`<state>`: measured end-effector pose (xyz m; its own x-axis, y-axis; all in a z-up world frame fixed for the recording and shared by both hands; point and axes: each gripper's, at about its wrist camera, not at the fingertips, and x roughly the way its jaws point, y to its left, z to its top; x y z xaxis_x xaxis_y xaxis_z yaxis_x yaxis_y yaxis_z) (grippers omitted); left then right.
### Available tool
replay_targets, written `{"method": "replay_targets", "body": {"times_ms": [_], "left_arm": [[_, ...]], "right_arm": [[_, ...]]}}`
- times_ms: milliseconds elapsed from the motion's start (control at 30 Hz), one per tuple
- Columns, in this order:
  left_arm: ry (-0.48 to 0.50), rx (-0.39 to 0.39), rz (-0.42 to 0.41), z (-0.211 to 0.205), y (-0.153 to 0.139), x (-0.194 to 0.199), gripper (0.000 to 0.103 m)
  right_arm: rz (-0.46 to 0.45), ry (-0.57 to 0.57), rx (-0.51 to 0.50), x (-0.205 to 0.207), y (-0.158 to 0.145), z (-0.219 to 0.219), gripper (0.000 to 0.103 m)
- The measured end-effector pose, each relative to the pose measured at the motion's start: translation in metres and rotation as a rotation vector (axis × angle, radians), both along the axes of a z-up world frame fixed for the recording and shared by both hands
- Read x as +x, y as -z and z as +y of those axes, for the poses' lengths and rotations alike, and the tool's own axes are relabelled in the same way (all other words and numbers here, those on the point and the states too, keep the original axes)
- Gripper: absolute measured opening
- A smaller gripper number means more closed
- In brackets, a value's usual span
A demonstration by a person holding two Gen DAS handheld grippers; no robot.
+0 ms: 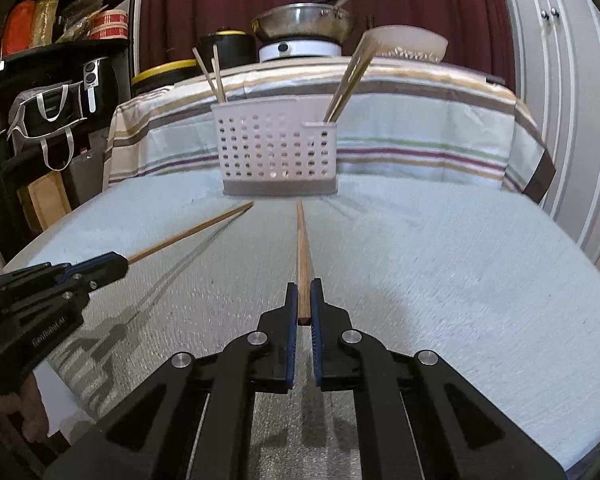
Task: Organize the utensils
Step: 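Lift both held chopsticks and carry them over the pink caddy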
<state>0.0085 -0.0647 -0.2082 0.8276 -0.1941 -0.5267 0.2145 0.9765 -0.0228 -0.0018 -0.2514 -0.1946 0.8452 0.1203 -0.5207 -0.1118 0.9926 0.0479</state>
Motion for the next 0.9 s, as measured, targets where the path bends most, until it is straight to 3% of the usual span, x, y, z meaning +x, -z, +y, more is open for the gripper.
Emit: {"method": "replay_targets", "body": {"times_ms": [333,900], "left_arm": [[-0.037,0.018,-0.043,0.009,-0.019,-0.001,0.006],[-0.049,0.011,-0.101,0.018,-0.052,0.0,0.006]], "right_arm": [[-0.092,-0.002,-0.052,-0.005,-0.029,0.005,0.007],[-0.189,0.012,-0.041,0.0,-0.071,-0.001,0.007]]}}
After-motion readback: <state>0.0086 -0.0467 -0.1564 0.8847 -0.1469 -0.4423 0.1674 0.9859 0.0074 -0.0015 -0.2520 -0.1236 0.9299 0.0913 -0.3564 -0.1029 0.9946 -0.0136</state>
